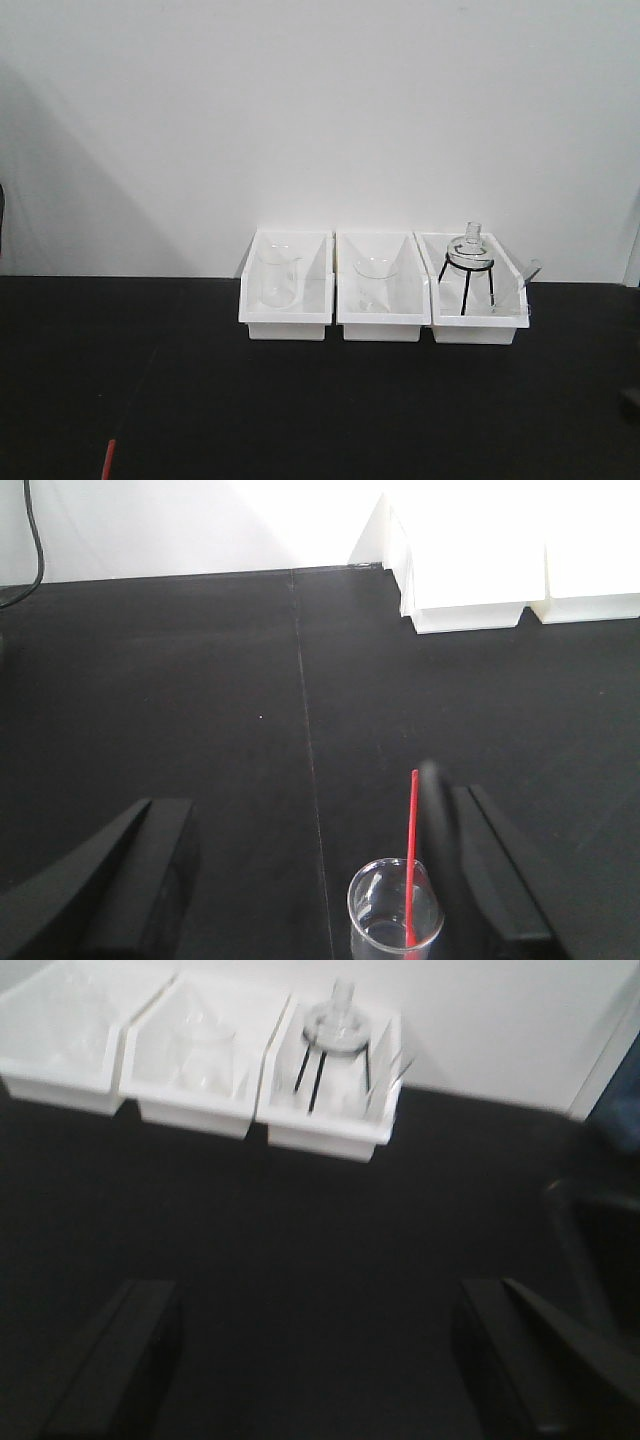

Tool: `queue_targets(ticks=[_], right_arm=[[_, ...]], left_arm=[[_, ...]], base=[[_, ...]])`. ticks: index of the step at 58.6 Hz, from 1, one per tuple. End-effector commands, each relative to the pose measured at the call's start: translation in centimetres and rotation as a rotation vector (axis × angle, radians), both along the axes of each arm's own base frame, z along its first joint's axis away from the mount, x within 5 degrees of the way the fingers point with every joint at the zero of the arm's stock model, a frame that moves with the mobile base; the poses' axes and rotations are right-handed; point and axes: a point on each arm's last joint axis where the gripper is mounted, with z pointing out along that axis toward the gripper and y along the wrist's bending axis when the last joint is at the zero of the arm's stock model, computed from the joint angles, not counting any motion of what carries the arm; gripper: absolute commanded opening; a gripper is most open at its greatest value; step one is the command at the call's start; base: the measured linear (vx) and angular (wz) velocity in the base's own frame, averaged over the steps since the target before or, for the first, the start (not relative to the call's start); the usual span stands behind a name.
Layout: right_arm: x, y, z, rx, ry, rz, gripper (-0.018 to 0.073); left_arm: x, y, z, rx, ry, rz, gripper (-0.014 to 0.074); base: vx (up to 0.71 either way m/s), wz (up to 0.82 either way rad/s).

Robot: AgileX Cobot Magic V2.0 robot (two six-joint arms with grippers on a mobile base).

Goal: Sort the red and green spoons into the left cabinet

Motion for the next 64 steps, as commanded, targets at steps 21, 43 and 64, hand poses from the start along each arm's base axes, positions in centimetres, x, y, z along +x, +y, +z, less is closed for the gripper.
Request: queue_targets(ticks=[21, 43, 64], right_arm=[[3.7, 3.5, -4.0, 0.049, 0.256, 0.475, 0.0589], [5.2, 3.9, -5.9, -0.022, 0.281, 0.605, 0.0589], [7.1, 4.1, -9.0, 0.012, 0.383, 0.633, 0.0589]], left_arm=[[0.2, -0.1, 1.7, -0.018, -0.089, 0.001, 0.0587], [0.2, -0.1, 1.3, -0.016, -0.065, 0.0, 0.0587], [0.2, -0.1, 1.3, -0.016, -0.066, 0.0, 0.0587]], base=[[0.0, 0.0], [0.0, 0.0], [0.0, 0.0]])
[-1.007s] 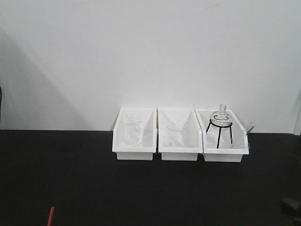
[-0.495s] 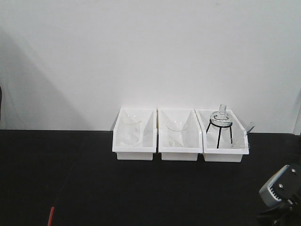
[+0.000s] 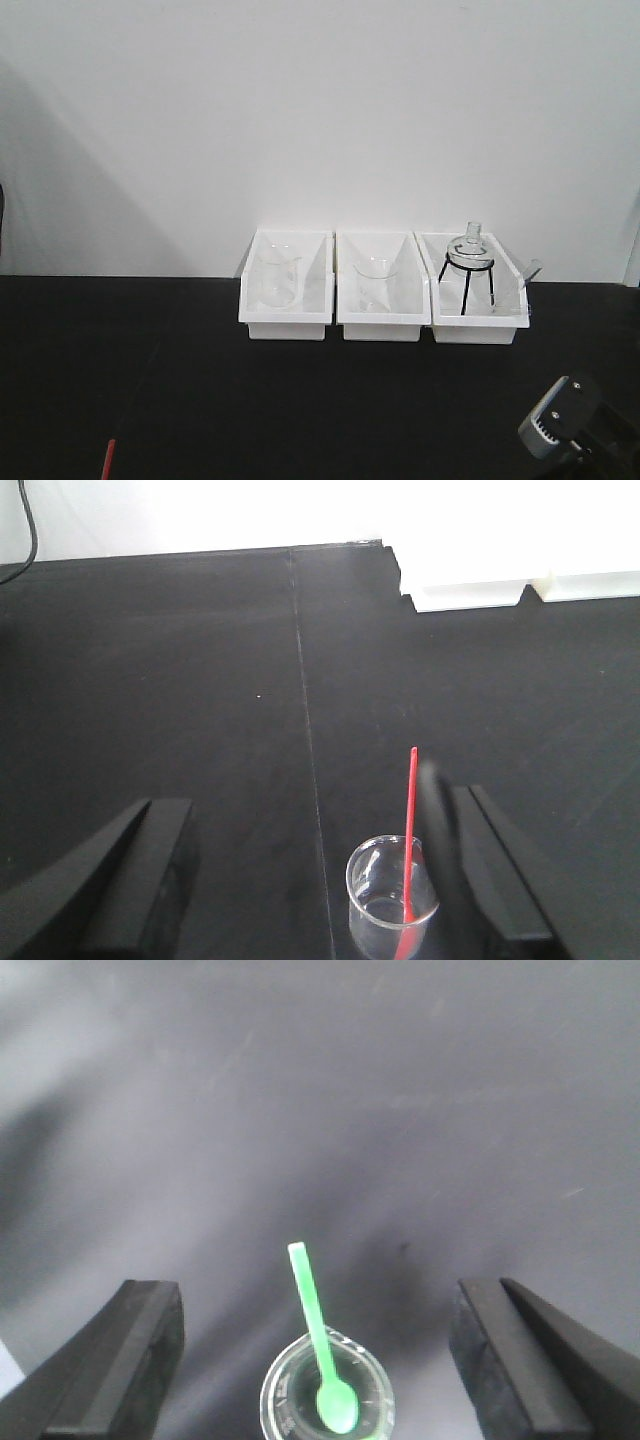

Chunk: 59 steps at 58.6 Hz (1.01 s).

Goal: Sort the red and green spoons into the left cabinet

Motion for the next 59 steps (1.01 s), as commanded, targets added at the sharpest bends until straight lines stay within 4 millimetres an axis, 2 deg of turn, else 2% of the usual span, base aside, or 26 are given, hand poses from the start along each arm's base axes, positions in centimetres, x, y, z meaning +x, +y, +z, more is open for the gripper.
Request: queue_targets(ticks=[1, 21, 46, 59], right_arm=[[0.9, 0.1, 0.9, 0.031, -0.05, -0.016, 0.0589], [2.3, 0.3, -1.1, 0.037, -0.045, 0.043, 0.0589], [3.3, 0.2, -3.2, 0.022, -0.003, 0.037, 0.0582], [3.4, 0.2, -3.6, 0.019, 0.006, 0.032, 0.0555]], left_arm=[[0.3, 0.0, 1.6, -0.019, -0.101, 0.003, 0.0587], [0.3, 0.0, 1.6, -0.017, -0.103, 0.003, 0.0587], [0.3, 0.0, 1.6, -0.017, -0.103, 0.003, 0.0587], [0.3, 0.0, 1.7, -0.018, -0.111, 0.004, 0.0587]], base=[[0.0, 0.0], [0.0, 0.0], [0.0, 0.0], [0.0, 0.0]])
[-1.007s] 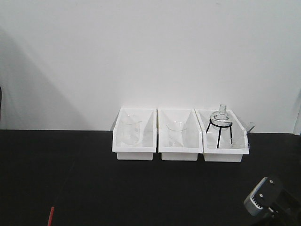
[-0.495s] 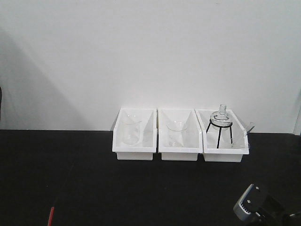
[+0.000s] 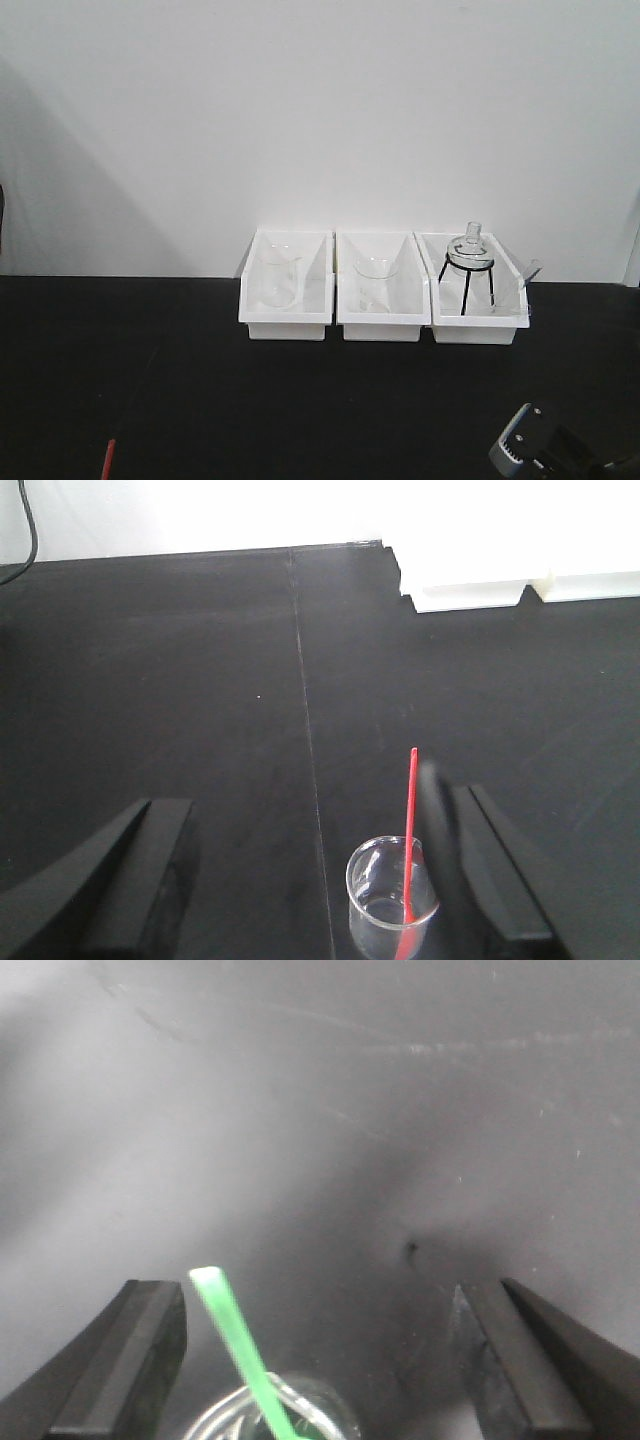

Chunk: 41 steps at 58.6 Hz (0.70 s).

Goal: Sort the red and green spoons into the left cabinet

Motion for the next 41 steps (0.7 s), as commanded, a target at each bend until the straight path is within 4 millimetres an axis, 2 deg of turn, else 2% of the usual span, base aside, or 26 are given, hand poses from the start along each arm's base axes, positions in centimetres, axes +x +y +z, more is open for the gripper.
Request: queue_targets(ticks=[1, 10, 27, 41], right_arm=[[0.54, 0.01, 1.56, 0.028, -0.06, -0.022, 0.0547], [0.56, 0.0, 1.55, 0.027, -0.062, -0.024, 0.0424], [0.56, 0.0, 1.55, 0.027, -0.062, -0.024, -0.0015], [0.54, 0.05, 1.86, 0.039, -0.065, -0.033, -0.0008]], left_arm=[[0.34, -0.04, 1.67, -0.018, -0.112, 0.004, 0.0587], [0.34, -0.03, 1.69, -0.018, -0.114, 0.004, 0.0587], [0.35, -0.03, 1.71, -0.018, -0.116, 0.004, 0.0587], [0.35, -0.03, 1.71, -0.018, -0.116, 0.004, 0.0587]], base=[[0.0, 0.0], [0.0, 0.0], [0.0, 0.0], [0.0, 0.0]])
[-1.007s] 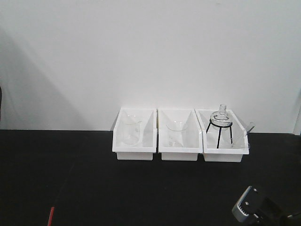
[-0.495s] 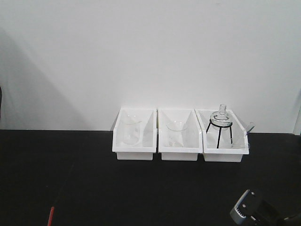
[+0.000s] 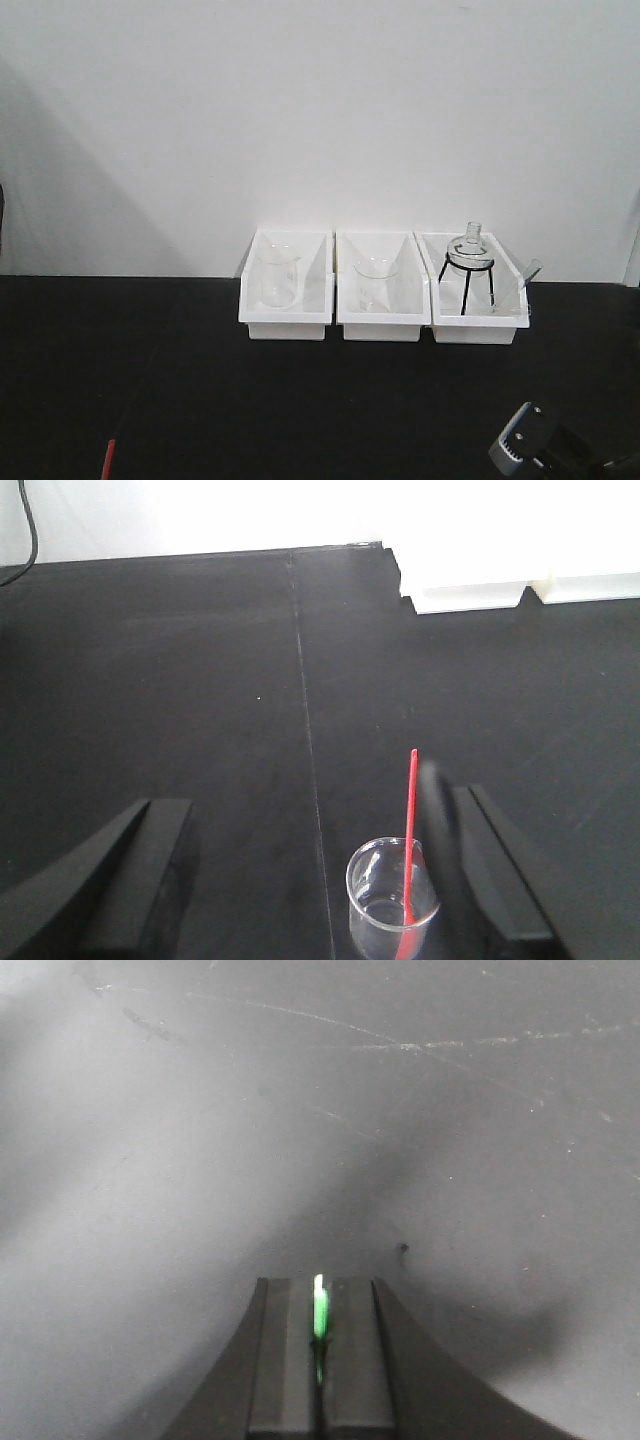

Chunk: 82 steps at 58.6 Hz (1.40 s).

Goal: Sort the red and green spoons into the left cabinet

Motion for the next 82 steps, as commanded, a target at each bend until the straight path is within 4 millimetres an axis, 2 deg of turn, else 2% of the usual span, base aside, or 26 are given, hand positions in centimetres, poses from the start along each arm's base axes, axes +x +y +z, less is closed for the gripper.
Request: queue_targets(ticks=[1, 9, 15, 23, 27, 34, 42, 47, 59, 70, 82], right_arm=[[0.5, 0.1, 1.9, 0.044, -0.062, -0.029, -0.0007], [0.5, 0.2, 3.5, 0.069, -0.115, -0.042, -0.0006], [0.4, 0.3, 5.7, 0.087, -0.182, -0.045, -0.0004], [-0.1, 0.5, 9.5, 0.148, -0.277, -0.091, -0.0004], [-0.7, 0.5, 11.6, 0.177, -0.341, -0.106, -0.0004], [-1.9, 0.6, 14.0, 0.21, -0.423, -0.112, -0.0004], [-3.3, 0.5, 15.7, 0.224, -0.492, -0.114, -0.0004], [-3.9, 0.5, 16.4, 0.226, -0.518, -0.112, -0.0004], [-4.3, 0.6, 16.7, 0.233, -0.526, -0.109, -0.0004], [-4.3, 0.6, 16.7, 0.236, -0.523, -0.112, -0.0004], [-4.2, 0.5, 16.7, 0.234, -0.528, -0.118, -0.0004]], left_arm=[[0.3, 0.0, 1.7, -0.018, -0.114, 0.004, 0.0587], [0.3, 0.0, 1.7, -0.018, -0.114, 0.004, 0.0587], [0.3, 0.0, 1.7, -0.027, -0.113, 0.006, 0.0587], [0.3, -0.1, 1.5, -0.049, -0.091, 0.004, 0.0587], [0.2, -0.3, 1.4, -0.071, -0.067, -0.001, 0.0587], [-0.1, -0.6, 0.9, -0.058, 0.007, -0.05, 0.0587], [0.7, -1.3, 1.0, -0.028, 0.077, -0.135, 0.0587], [2.0, -1.7, 1.1, -0.03, 0.121, -0.164, 0.0587], [7.1, -2.2, 1.0, -0.042, 0.244, -0.174, 0.0587], [11.4, -2.5, -1.0, -0.044, 0.356, -0.168, 0.0587], [14.5, -3.1, -3.4, -0.07, 0.414, -0.186, 0.0587]], base=[[0.0, 0.0], [0.0, 0.0], [0.0, 0.0], [0.0, 0.0], [0.0, 0.0], [0.0, 0.0], [0.0, 0.0], [0.0, 0.0], [0.0, 0.0], [0.0, 0.0], [0.0, 0.0]])
